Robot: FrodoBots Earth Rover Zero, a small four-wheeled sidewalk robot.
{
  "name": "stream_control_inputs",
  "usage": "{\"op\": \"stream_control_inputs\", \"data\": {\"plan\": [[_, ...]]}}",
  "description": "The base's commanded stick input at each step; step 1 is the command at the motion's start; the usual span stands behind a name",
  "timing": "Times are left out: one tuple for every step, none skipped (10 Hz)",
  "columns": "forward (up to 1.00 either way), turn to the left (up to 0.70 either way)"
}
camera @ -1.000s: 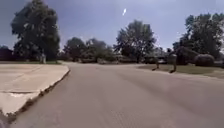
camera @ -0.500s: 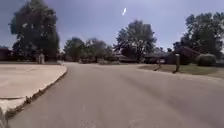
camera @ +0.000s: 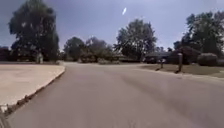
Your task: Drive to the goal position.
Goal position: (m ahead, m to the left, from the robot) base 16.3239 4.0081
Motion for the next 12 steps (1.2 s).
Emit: {"op": "stream_control_inputs", "data": {"plan": [[0.7,0.0],[0.7,0.0],[0.7,0.0],[0.7,0.0],[0.7,0.0],[0.7,0.0],[0.7,0.0],[0.7,0.0],[0.7,0.0],[0.7,0.0],[0.7,0.0],[0.7,0.0]]}}
